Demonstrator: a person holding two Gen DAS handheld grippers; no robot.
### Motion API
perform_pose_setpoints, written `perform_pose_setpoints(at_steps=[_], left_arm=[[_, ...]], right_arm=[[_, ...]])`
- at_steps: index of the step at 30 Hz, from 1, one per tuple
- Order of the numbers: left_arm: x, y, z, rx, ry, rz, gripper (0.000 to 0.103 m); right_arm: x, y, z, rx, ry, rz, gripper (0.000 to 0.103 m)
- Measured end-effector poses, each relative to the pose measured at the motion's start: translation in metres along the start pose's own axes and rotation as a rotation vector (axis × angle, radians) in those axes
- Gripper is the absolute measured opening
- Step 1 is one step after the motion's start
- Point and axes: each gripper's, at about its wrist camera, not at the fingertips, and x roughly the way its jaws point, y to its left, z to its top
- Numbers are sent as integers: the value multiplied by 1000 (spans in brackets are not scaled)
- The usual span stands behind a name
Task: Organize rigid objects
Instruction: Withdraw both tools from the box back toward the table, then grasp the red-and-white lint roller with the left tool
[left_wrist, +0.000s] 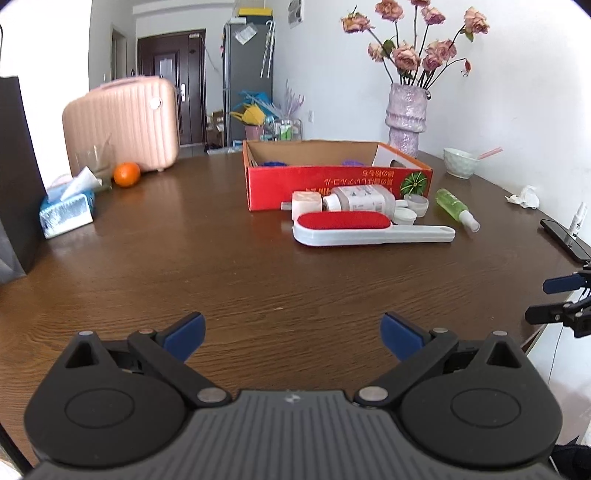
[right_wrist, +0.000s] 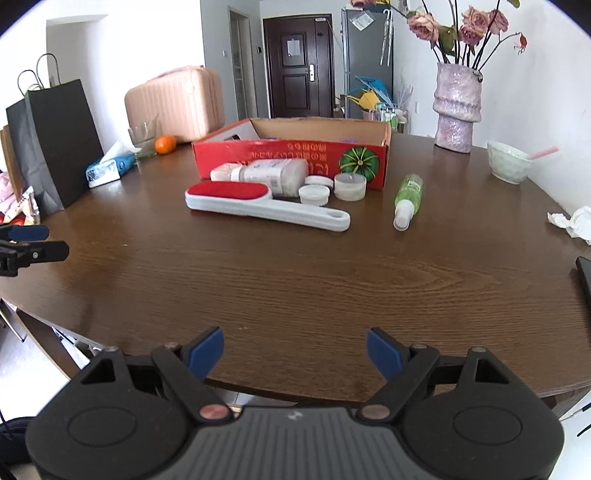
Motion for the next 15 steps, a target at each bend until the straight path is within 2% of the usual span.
perform_pose_setpoints(at_steps=[10,12,15], left_arm=[[50,6,16,-47,49,-8,103],[62,6,23,-51,54,-10,102],[81,9,37,-70,54,-28,99]], right_arm=[[39,-16,16,16,24,-26,81],[47,-21,21,36,18,-25,76],[61,-31,33,63,18,-18,63]])
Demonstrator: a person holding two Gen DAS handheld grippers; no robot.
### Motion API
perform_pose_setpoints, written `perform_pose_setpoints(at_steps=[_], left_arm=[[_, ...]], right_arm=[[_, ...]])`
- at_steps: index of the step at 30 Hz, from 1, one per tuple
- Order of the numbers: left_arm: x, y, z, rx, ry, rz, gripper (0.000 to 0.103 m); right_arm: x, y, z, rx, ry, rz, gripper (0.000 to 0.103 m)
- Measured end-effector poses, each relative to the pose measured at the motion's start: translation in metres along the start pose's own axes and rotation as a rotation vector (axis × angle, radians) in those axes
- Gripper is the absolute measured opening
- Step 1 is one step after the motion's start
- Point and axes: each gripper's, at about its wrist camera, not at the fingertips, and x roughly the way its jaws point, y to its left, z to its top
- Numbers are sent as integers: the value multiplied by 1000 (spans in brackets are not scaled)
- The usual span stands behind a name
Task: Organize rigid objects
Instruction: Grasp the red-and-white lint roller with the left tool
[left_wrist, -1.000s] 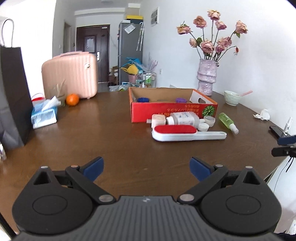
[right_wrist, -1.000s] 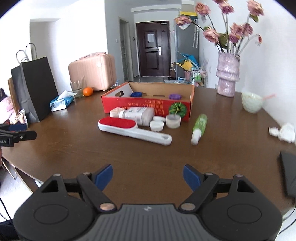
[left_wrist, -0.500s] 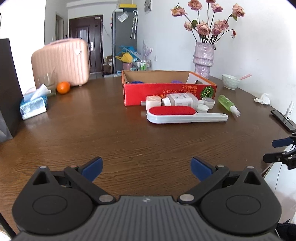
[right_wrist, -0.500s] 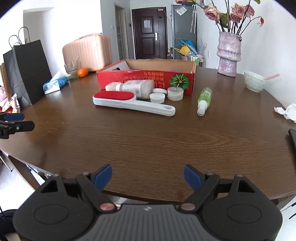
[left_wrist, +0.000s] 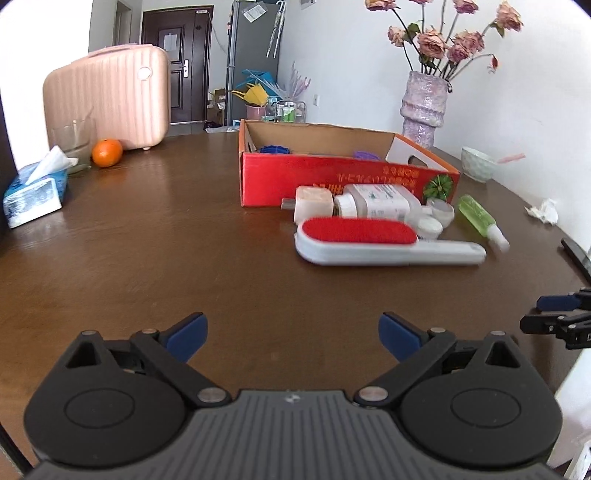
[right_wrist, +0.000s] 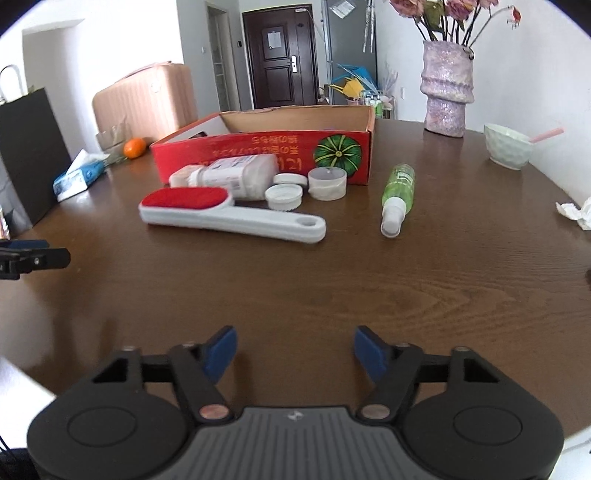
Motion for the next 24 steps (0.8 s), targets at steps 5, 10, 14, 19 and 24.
perform_pose_setpoints(at_steps=[5,10,14,19,24], left_arm=[[36,8,28,-79,18,-50,82],[71,15,49,-133,48,-98,73],[92,20,56,-169,77,-131,69],[105,25,60,-206,88,-181,65],[111,33,59,-275,97,-237,58]], right_arm=[[23,-16,26,67,-1,17,46],[44,-32,51,146,-19,39,32],[60,-41,65,194,-28,64,27],[74,-44,76,200,-33,67,24],[84,-44,81,190,-3,66,19]])
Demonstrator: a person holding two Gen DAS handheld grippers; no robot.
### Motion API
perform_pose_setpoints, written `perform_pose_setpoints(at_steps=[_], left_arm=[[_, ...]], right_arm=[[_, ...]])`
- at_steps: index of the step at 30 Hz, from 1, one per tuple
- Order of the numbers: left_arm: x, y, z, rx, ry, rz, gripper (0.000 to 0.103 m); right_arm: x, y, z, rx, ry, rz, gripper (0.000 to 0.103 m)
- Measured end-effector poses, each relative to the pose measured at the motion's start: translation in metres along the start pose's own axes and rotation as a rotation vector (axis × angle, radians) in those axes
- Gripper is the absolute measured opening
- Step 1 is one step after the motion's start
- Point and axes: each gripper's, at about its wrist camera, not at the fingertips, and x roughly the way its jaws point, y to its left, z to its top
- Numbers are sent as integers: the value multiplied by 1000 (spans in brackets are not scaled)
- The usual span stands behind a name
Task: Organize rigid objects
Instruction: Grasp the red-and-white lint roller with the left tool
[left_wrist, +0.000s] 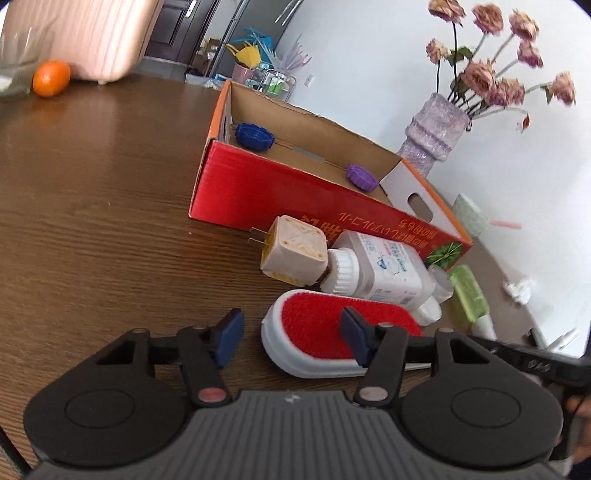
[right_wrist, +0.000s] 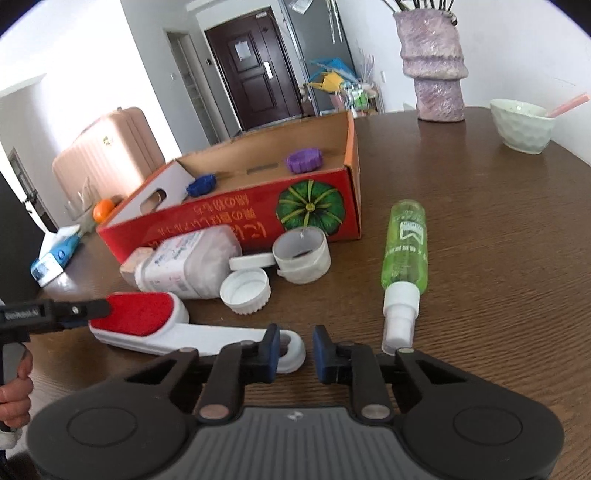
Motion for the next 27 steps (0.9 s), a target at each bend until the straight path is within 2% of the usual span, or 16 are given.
perform_pose_setpoints(at_steps=[3,6,10,13,18,27], left_arm=[[0,0,-2,-7,-13,-14,56],[3,0,-3,-6,-3,-59,57],[1,-4,-7,-24,-10,-45,56],[-5,-5,-13,-45,-16,-38,55],[-33,-8,-23,-39,-56,-43,52],[-91,-25,-34,-12,-139,-63,52]], right_arm=[[2,-1,0,6,-3,-1,19],[3,-6,2,52,9,17,19],[5,-14,3,112,23,58,14],[3,-12,0,116,15,51,14],[-11,-1,-8,113,11,45,14],[-71,22,-15,84,-78,59,14]])
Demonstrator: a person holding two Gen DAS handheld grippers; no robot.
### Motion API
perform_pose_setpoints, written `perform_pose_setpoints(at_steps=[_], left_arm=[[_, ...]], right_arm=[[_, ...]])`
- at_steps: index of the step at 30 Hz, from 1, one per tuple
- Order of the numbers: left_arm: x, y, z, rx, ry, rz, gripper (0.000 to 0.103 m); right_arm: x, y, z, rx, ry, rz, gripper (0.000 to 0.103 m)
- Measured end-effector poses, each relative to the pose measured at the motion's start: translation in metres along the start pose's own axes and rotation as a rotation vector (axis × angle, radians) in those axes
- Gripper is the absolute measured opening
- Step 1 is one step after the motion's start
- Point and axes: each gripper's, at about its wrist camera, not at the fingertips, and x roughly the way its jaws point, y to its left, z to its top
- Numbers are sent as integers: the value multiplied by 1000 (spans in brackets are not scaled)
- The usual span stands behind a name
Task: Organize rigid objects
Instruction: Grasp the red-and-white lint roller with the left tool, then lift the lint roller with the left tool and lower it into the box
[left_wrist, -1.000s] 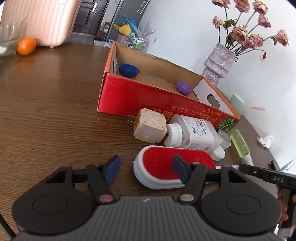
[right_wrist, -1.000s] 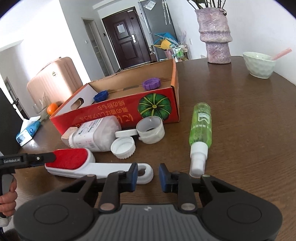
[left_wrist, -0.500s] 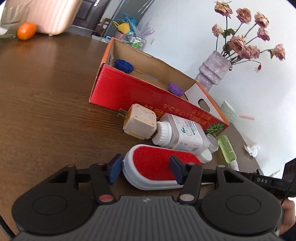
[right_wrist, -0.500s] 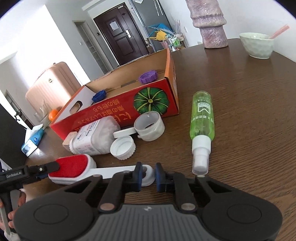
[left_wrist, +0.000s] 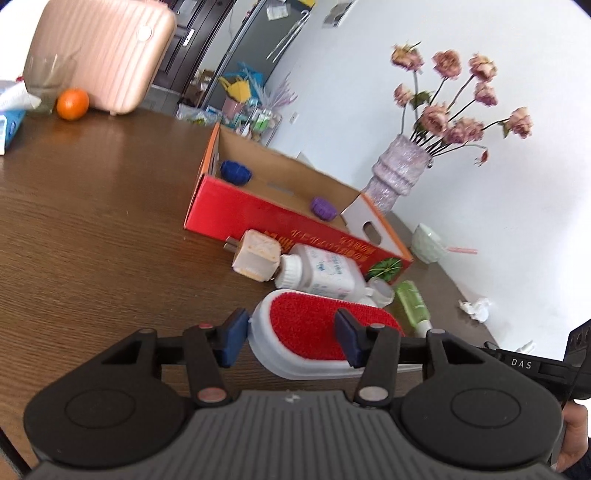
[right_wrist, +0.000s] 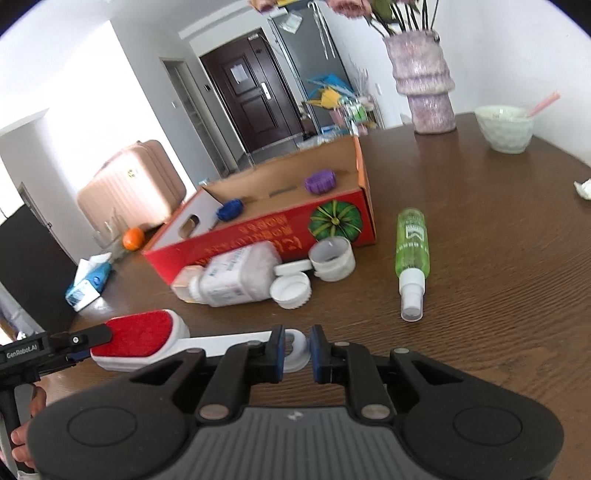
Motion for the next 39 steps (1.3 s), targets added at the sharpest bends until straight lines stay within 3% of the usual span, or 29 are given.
perform_pose_setpoints(at_steps=[10,18,27,39], left_arm=[[-34,-25,1,45,-84,-11,52],[-24,-29,28,66,-108,-18,52],[24,-31,85,127,-126,-14,51],[117,4,147,113,-51,7,51]], right_arm=[[-41,15,1,-14,-81,-1,14],[-36,17,19,-19,-106,6,14],[3,12,73,-31,-129,1,14],[109,-12,136,19,-90,-14,14]])
